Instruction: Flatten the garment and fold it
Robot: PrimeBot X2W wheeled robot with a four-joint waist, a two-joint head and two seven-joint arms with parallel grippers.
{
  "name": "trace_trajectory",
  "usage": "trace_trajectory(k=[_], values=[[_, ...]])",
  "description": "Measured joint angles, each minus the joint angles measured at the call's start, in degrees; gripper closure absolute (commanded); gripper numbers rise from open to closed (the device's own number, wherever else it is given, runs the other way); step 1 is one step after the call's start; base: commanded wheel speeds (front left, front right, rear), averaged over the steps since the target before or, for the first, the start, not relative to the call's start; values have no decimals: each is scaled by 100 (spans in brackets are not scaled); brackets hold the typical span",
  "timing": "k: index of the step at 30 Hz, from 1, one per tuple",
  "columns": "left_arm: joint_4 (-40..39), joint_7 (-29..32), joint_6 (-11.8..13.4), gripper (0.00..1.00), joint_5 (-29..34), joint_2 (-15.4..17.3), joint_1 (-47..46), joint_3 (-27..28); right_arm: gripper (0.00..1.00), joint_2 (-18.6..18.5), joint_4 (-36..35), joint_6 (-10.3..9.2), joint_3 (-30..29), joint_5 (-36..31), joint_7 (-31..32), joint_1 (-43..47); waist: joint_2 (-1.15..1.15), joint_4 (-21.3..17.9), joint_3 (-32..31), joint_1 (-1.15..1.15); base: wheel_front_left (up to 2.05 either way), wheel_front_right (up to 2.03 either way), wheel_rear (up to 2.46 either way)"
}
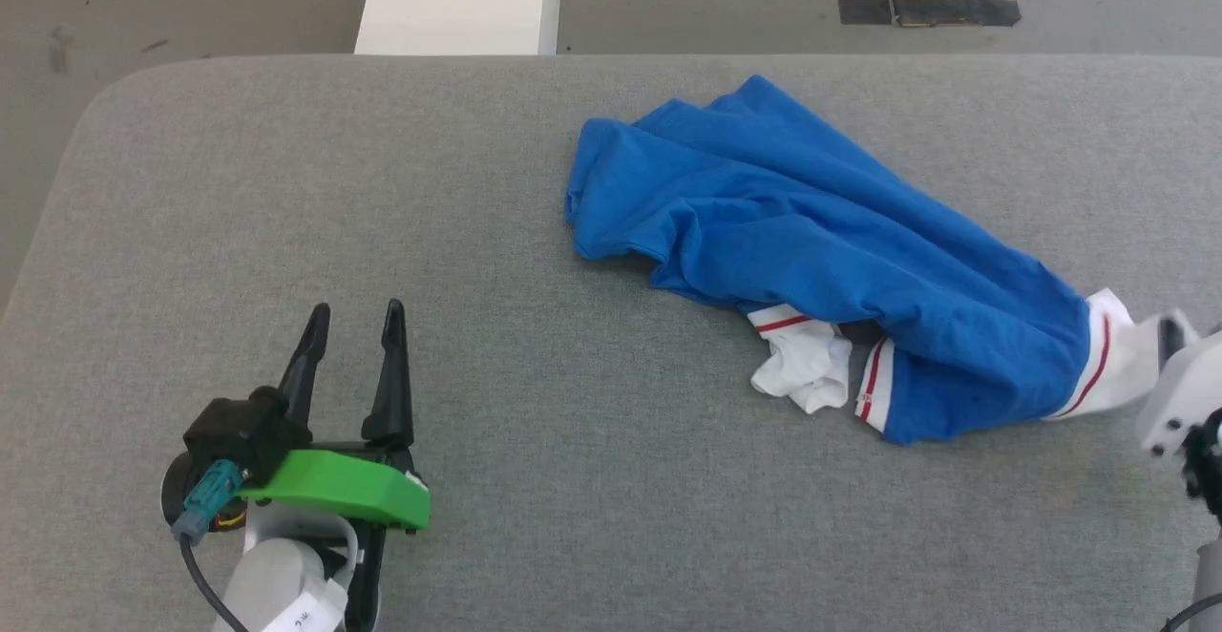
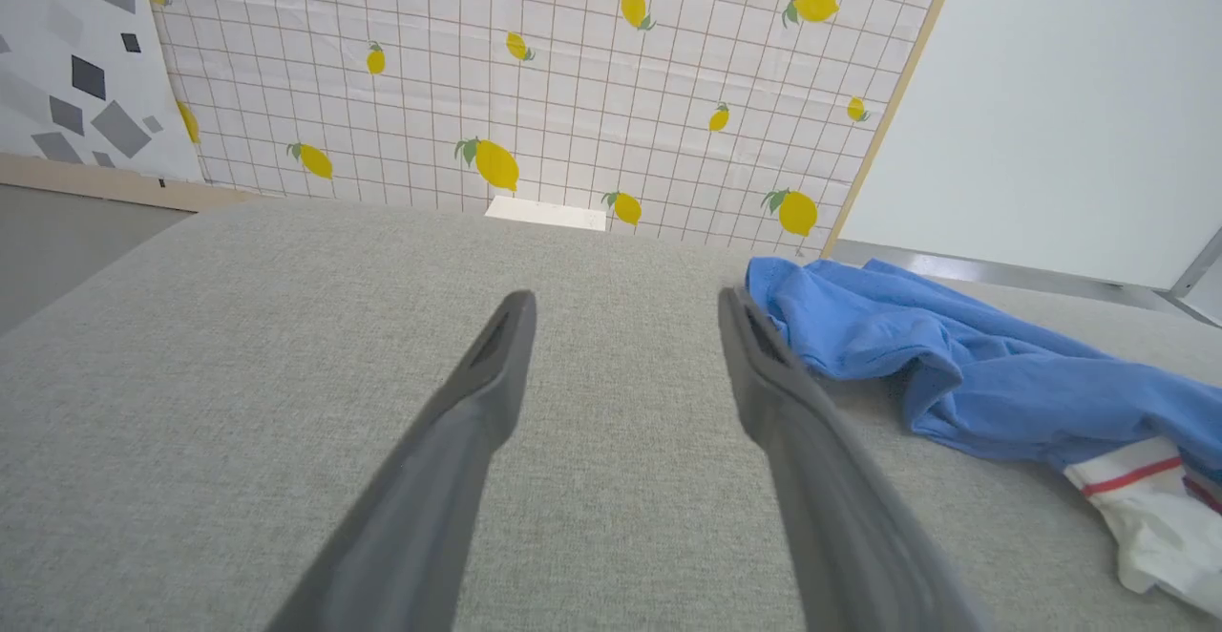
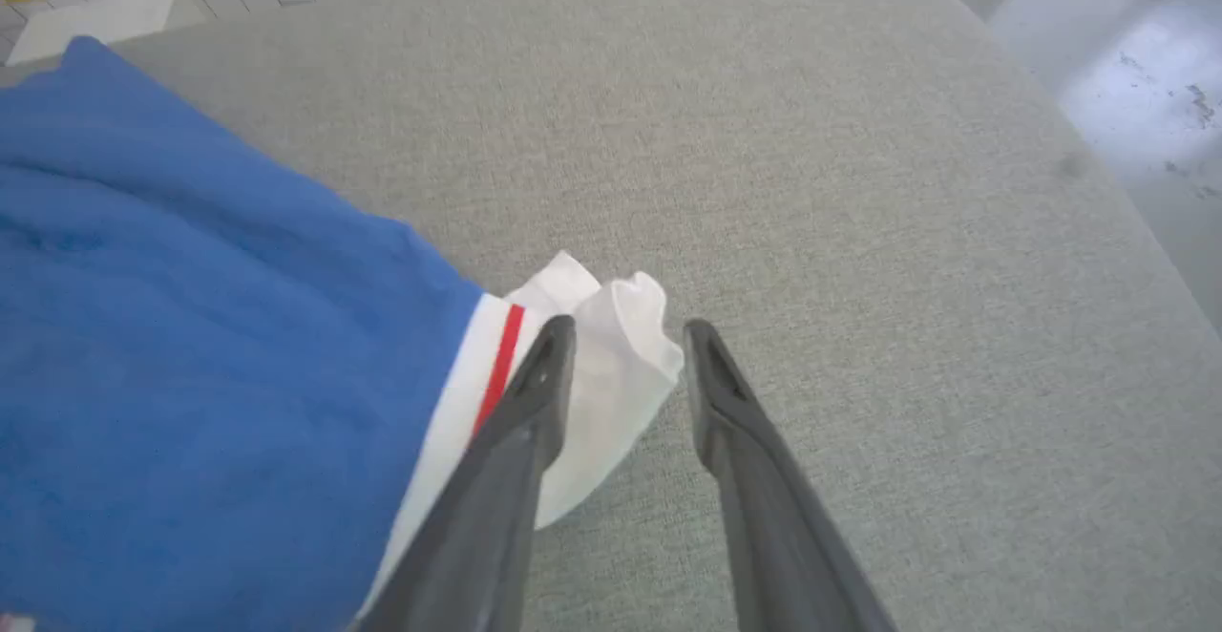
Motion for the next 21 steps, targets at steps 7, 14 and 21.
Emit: trace_trajectory(k=[7,14,21], values=[[221,271,-36,0,-457,-70,-9,-265,0,219,-831,0,20,694,-1426,418,0,-36,-143,0,0,0,0],[168,1574,-47,0,-910,-149,-658,-1328,0,235,-769,0,428,1417,-1930,1121,0,-293,-123,0,0,0,0],[938,3709,-38,0,-1002,-186,-1858,-2428,0,237,-724,0,693,1526,-2095,1042,0,-827,74,0,0,0,0]])
